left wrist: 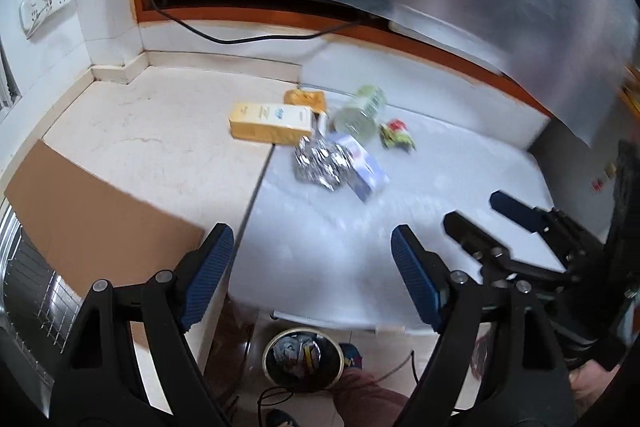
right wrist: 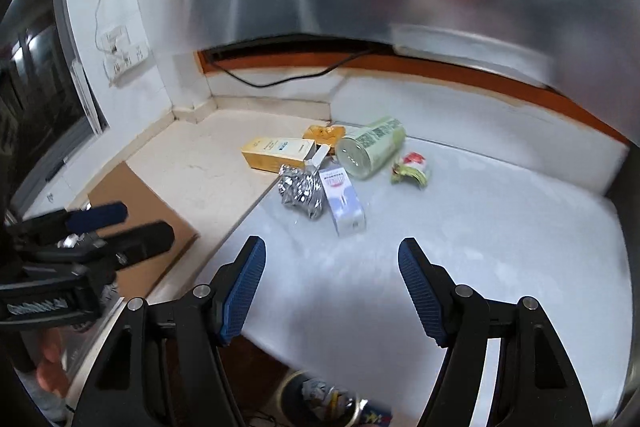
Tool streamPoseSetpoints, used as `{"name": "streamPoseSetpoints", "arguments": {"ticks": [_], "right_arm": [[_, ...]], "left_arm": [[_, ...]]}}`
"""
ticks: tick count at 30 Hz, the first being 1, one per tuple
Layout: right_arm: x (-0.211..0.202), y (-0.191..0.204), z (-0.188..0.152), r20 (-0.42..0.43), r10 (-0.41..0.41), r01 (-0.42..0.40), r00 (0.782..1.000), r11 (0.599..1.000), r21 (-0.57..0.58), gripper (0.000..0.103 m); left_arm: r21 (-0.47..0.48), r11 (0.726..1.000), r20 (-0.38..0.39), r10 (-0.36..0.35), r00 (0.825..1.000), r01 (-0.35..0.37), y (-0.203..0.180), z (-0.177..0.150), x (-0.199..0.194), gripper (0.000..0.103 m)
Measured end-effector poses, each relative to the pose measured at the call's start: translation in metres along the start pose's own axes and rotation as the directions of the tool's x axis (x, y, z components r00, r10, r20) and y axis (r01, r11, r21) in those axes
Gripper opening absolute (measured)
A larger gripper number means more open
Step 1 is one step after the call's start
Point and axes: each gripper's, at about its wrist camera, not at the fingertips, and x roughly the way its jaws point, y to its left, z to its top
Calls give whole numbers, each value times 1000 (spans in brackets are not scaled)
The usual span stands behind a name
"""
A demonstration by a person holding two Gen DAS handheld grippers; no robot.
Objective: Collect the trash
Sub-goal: 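Raise both tools back above the table, then grasp the foil ball with the left tool while the right tool grasps the blue-white carton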
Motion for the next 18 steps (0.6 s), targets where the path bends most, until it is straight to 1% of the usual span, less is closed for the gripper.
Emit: {"name": "streamPoseSetpoints", "arguments": {"ticks": [2, 3, 5, 10, 13, 15, 18], "right_arm": [[29, -5, 13, -29, 21, -22, 999, 999, -27, 65], [49, -10, 19, -51, 34, -37, 998, 998, -42, 64], [86, -16, 30, -94, 55, -61, 994, 996, -64, 63], [156, -23, 35, -179, 92, -112, 979, 988, -104, 61], [194, -25, 35, -243, 101, -139, 965, 980, -144, 51], [209, -26, 33, -272, 103, -150, 957, 976, -159, 37], [227, -34, 35, -288, 125, -173, 950, 973, -150, 35]], "left_arm": [[-41, 999, -18, 11, 1000, -12, 0, 18, 23, 79], [-55, 998, -24, 19, 1000, -21, 0, 24, 33, 79], [-89, 995, -40, 44, 998, -47, 3, 37, 52, 79], [-166, 982, -79, 75, 994, -87, 9, 52, 88, 79], [-196, 975, -102, 87, 991, -106, 10, 57, 105, 79], [-211, 971, -116, 87, 989, -110, 10, 59, 116, 79], [-239, 965, -141, 73, 987, -105, 9, 64, 133, 79]]}}
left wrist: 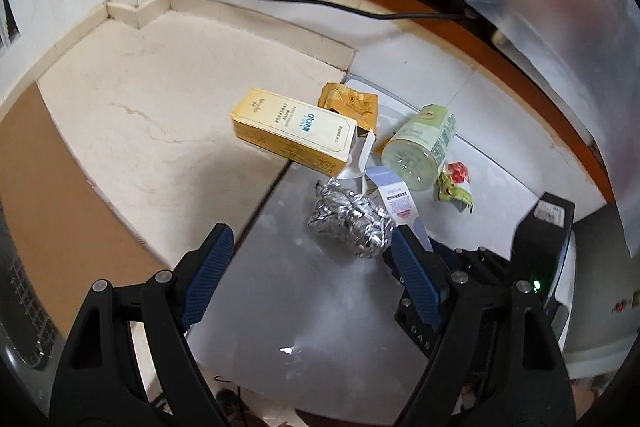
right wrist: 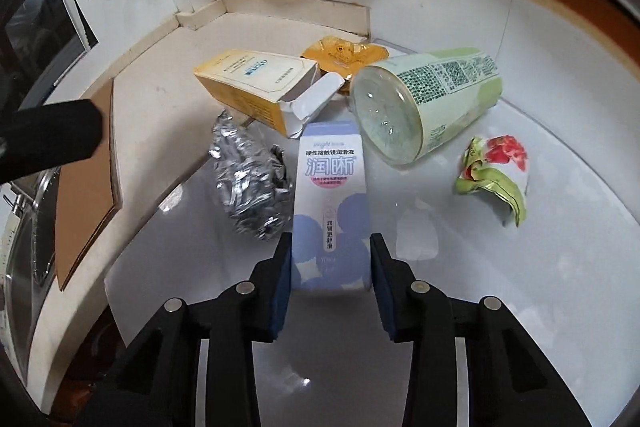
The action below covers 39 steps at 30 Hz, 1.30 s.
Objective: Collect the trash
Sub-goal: 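Grasp the foil ball with the left tool while the right tool grasps the blue-white carton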
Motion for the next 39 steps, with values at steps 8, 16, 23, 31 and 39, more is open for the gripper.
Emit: {"name": "streamPoseSetpoints", "arguments": {"ticks": [8, 16, 23, 31, 39], "right_arm": [[5, -22, 5, 14, 53, -53, 998, 999, -4, 35], [3, -41, 2, 14, 95, -95, 995, 995, 23, 35], [1, -44, -1, 17, 101, -101, 995, 995, 21, 34], [-23, -36, -8, 60, 98, -98, 993, 995, 8, 34], [-62, -11, -22, 110, 70, -73, 991, 997, 23, 34]], "left_arm": [[-28, 999, -63, -28, 998, 26, -27, 22, 44, 79], [-89, 996, -169, 3, 986, -18, -25, 17, 86, 77], [-129, 991, -180, -44, 983, 21, -10, 2, 93, 31], [-88, 996, -112, -19, 993, 9, 3, -13, 62, 30], [-30, 999, -53, -44, 998, 43, 10, -30, 10, 30]]}}
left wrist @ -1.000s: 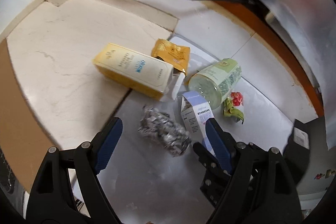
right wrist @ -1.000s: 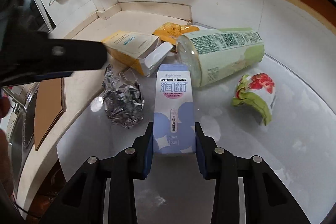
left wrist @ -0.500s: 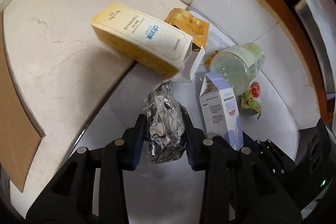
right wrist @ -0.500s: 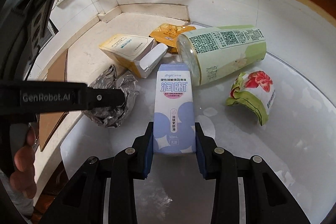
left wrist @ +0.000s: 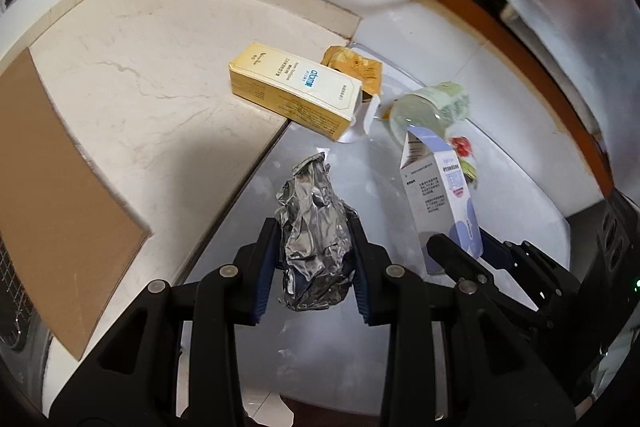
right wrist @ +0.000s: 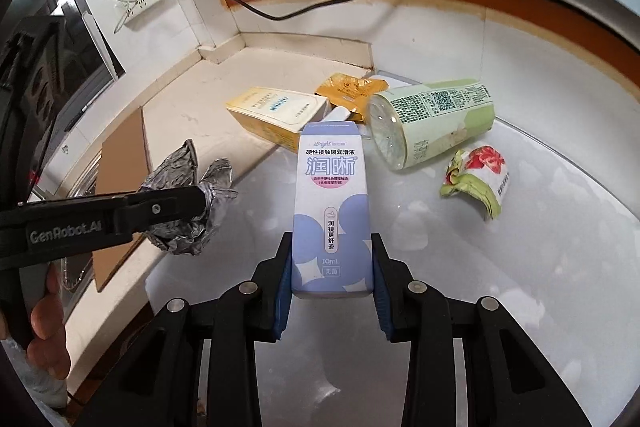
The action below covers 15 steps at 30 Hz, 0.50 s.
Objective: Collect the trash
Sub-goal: 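Grasp the foil ball with the left tool while the right tool grasps the blue-white carton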
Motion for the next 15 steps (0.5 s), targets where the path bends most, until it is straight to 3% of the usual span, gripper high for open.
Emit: {"name": "streamPoseSetpoints", "arguments": {"ticks": [15], "right_arm": [[-84, 81, -72, 91, -94, 89, 991, 994, 59, 34]], "left_arm": [[170, 982, 31, -91, 995, 84, 28, -82, -93, 30]]}}
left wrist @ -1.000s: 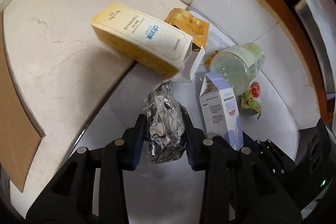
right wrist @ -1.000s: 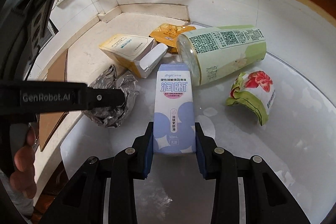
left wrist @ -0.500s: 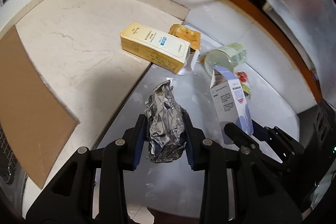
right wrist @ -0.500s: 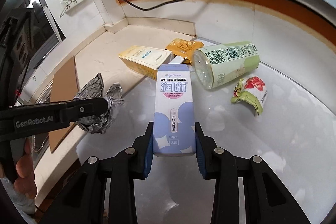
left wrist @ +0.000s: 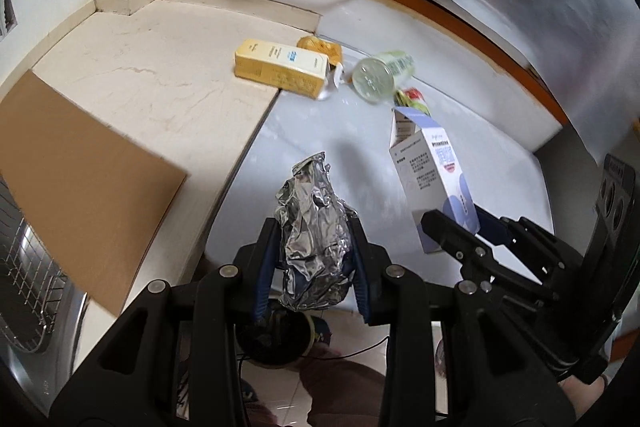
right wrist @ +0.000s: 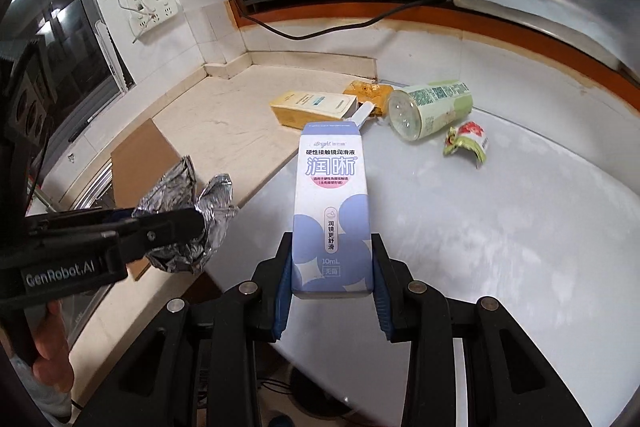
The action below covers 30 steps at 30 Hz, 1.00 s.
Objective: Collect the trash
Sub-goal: 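Grasp the foil ball with the left tool while the right tool grasps the blue-white carton, then lower both tools over the floor bin and release foil ball and carton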
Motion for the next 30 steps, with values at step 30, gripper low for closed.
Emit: {"name": "streamPoseSetpoints", "arguments": {"ticks": [30], "right_arm": [[-45, 106, -274, -276, -136, 200, 952, 955, 219, 34]], "left_arm": [[199, 977, -281, -23, 959, 82, 30, -217, 11, 30]]}}
